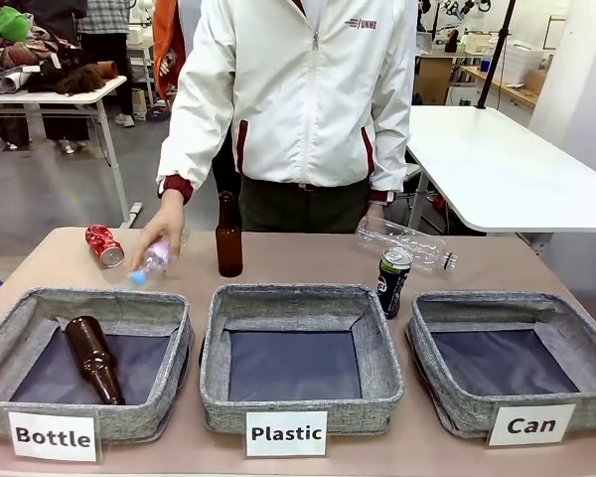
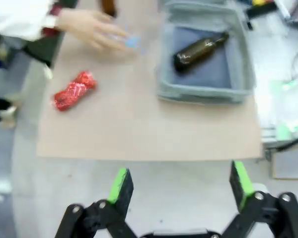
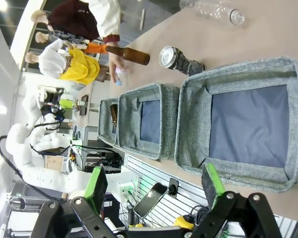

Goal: Sort the can waste into the basket.
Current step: Pick up the can waste from the table and place it in the right Fabric basket.

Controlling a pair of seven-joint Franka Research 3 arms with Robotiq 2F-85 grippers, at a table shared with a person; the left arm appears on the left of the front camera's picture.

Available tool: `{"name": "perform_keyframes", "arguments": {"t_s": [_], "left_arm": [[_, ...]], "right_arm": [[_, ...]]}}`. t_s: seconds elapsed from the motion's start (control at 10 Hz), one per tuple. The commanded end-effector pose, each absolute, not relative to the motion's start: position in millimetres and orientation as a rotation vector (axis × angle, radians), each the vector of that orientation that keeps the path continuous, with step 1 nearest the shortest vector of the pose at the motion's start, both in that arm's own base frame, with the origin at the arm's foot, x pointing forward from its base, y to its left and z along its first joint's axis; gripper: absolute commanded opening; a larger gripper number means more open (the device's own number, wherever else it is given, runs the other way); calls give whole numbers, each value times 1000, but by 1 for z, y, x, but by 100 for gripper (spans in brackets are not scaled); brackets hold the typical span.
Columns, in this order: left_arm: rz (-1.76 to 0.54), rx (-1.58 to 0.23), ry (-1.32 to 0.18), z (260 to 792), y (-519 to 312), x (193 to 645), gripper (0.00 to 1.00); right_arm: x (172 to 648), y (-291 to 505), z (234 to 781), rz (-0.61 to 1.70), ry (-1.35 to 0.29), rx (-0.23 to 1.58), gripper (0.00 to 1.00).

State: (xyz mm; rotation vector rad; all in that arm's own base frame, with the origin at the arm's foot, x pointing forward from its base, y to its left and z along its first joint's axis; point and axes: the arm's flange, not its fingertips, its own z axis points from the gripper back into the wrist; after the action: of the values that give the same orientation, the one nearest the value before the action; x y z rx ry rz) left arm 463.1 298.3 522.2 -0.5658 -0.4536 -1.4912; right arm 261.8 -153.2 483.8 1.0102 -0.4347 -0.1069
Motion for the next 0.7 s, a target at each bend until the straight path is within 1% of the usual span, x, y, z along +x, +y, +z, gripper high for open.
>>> {"name": "perform_keyframes", "arguments": {"t_s": [0.0, 0.2, 0.4, 0.6], "left_arm": [[-1539, -559, -427, 484, 300, 440, 100], [-1546, -604, -428, 472, 308, 439, 100], [-1572, -623, -384, 474, 300, 454, 100], [-1538, -608, -362, 477, 293, 460, 100]], "right_arm": [[263, -155, 485, -88, -459, 1026, 100], [263, -155, 485, -88, -459, 1026, 100], [263, -155, 485, -88, -459, 1026, 100], [263, -155, 485, -88, -459, 1026, 100]]}}
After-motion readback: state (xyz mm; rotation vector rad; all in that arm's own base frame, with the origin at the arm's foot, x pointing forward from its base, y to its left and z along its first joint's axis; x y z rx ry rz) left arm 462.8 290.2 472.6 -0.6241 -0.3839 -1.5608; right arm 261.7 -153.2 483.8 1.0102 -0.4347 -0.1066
